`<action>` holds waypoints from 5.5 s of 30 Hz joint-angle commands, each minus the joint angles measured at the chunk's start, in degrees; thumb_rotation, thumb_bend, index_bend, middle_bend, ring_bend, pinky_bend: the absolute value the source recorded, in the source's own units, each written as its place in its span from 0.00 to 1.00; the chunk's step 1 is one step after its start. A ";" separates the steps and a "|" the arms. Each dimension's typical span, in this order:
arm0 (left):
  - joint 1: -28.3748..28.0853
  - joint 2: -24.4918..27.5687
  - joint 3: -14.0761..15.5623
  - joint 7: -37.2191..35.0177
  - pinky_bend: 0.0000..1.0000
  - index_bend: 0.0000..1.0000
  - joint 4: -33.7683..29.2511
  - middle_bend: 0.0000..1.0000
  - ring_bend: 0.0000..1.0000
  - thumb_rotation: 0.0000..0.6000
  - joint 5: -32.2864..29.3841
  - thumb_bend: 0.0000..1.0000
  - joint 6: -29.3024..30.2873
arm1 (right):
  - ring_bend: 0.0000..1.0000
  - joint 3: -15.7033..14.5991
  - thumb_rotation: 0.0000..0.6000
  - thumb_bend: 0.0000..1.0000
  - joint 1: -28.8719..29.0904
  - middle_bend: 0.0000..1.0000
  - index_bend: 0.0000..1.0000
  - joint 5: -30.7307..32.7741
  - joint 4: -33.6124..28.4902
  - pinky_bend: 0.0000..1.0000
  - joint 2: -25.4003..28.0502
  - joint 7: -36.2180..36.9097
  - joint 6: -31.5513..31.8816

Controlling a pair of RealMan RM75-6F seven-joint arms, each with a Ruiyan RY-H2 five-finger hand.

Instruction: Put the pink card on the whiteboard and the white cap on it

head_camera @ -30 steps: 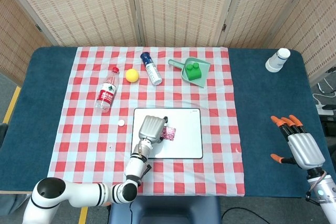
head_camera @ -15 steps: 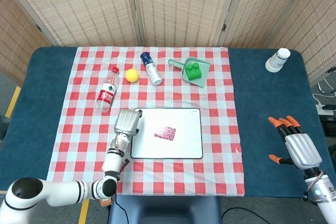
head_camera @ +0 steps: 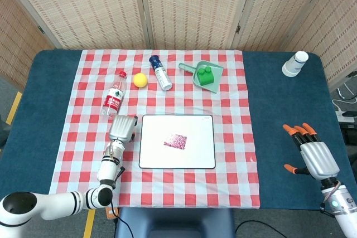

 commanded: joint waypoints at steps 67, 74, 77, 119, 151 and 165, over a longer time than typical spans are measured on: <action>-2.43 1.31 -3.74 3.40 1.00 0.51 -7.86 1.00 1.00 1.00 -1.55 0.29 -0.47 | 0.05 0.18 1.00 0.03 0.22 0.15 0.03 0.76 0.05 0.06 -0.17 -0.42 -0.55; -7.22 -2.82 -6.18 7.28 1.00 0.51 -9.34 1.00 1.00 1.00 -3.70 0.29 0.40 | 0.05 0.02 1.00 0.03 0.08 0.15 0.03 0.15 -0.04 0.06 -0.05 -0.19 0.01; -8.59 -5.40 -6.42 7.71 1.00 0.51 -8.73 1.00 1.00 1.00 -4.36 0.29 0.78 | 0.05 0.17 1.00 0.03 -0.16 0.15 0.03 0.23 0.00 0.06 0.28 0.61 0.56; -12.18 -15.32 -8.13 7.16 1.00 0.45 3.74 1.00 1.00 1.00 -4.44 0.29 -1.03 | 0.05 0.13 1.00 0.03 -0.86 0.15 0.03 -0.75 0.44 0.06 1.55 4.13 2.22; 16.35 20.14 10.68 -29.91 0.30 0.07 -20.72 0.11 0.10 1.00 32.76 0.24 14.23 | 0.05 -0.16 1.00 0.03 -0.96 0.15 0.03 -1.08 -0.34 0.06 0.81 1.22 2.06; 34.56 18.64 17.08 -51.74 0.11 0.03 2.81 0.03 0.00 1.00 41.55 0.21 28.54 | 0.05 0.93 1.00 0.03 -1.58 0.15 0.03 0.25 -0.52 0.06 0.23 -0.52 3.61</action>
